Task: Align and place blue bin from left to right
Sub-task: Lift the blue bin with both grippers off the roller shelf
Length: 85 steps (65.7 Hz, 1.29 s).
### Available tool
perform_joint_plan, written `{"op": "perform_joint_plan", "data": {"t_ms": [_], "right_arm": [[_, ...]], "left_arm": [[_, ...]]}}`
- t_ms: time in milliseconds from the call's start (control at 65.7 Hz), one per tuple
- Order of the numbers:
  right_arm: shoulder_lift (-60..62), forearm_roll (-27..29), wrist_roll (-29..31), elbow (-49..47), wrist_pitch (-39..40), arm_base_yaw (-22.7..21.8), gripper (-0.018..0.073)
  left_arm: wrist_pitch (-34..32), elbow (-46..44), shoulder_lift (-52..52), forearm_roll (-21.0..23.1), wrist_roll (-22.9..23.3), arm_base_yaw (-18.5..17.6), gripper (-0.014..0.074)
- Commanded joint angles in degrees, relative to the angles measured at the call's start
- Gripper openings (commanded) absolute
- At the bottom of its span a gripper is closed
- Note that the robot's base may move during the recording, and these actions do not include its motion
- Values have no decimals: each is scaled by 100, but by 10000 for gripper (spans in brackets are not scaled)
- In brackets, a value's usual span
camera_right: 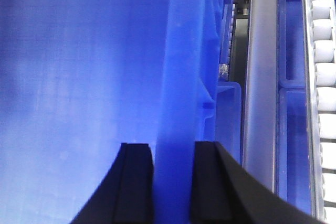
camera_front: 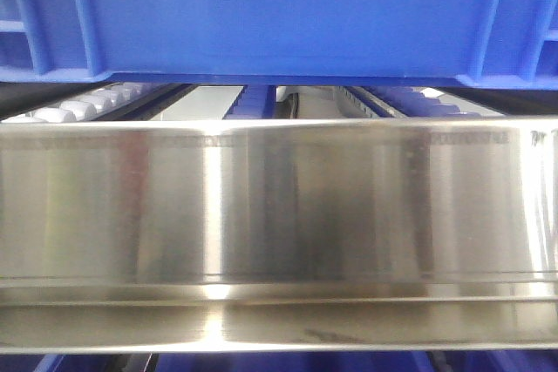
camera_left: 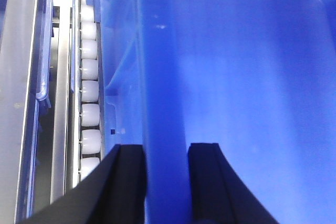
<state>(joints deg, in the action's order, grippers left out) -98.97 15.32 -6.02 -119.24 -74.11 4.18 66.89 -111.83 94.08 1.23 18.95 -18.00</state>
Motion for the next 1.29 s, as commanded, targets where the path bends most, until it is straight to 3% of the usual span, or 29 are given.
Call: {"op": "perform_joint_plan", "data": {"t_ms": [0,396,929,1279], "right_arm": [[84,85,46,-100,414,-43,-71],[84,85,46,-100,414,-43,-71],[84,85,46,-100,1166,-43,-71],[84,85,46,-100,1201,-43,-71]], "left_arm": [[-370,-108,-164,212,-27,-6,-111],[-370,-108,-164,212,-27,-6,-111],[-370,-108,-164,212,-27,-6,-111],[-370,-108,-164,212,-27,-6,-111]]}}
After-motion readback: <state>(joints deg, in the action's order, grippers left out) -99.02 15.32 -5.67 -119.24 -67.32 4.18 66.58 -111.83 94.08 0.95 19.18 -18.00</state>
